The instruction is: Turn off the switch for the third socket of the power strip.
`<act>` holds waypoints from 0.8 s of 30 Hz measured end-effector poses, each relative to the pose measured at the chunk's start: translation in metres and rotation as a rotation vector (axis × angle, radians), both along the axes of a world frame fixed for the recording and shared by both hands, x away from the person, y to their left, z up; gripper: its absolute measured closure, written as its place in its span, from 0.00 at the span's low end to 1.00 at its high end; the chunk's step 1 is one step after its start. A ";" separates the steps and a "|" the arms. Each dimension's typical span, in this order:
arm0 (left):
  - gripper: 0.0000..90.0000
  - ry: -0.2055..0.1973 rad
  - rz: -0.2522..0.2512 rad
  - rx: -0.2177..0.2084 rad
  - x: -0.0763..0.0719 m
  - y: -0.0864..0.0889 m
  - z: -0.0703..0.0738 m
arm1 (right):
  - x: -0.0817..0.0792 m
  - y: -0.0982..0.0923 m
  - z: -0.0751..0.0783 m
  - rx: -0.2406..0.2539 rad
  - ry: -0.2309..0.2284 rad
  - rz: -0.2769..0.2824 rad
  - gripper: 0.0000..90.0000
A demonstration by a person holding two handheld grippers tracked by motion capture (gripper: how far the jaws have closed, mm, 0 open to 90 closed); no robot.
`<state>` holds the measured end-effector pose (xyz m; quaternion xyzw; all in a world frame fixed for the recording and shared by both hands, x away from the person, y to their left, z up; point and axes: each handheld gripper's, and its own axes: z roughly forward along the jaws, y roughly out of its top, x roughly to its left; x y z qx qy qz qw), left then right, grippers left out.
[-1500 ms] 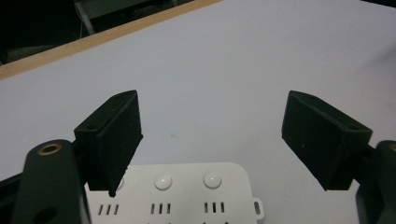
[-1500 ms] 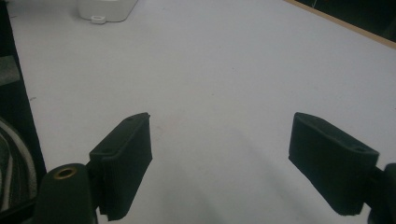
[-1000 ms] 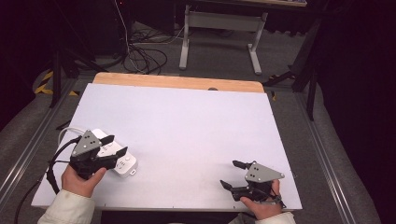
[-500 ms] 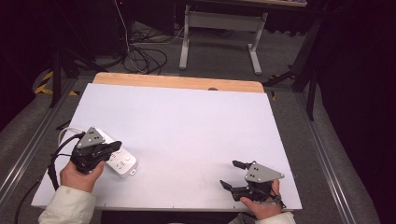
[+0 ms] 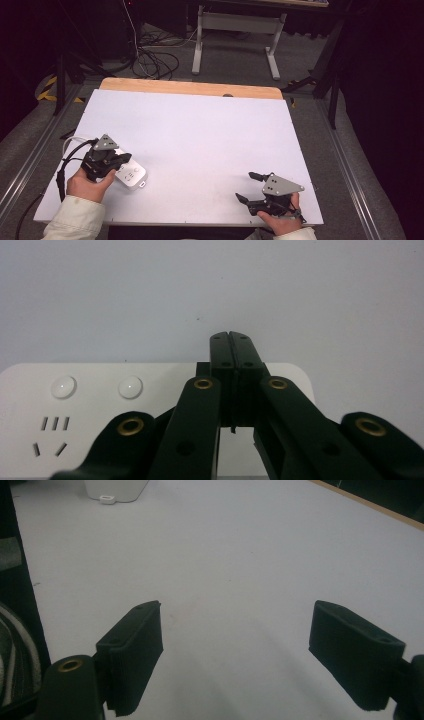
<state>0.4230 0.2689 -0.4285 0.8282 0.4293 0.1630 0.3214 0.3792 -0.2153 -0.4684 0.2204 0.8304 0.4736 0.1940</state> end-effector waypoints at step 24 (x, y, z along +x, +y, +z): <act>1.00 0.128 0.054 0.036 0.019 0.002 -0.014 | 0.000 0.000 0.000 -0.003 0.001 0.010 0.24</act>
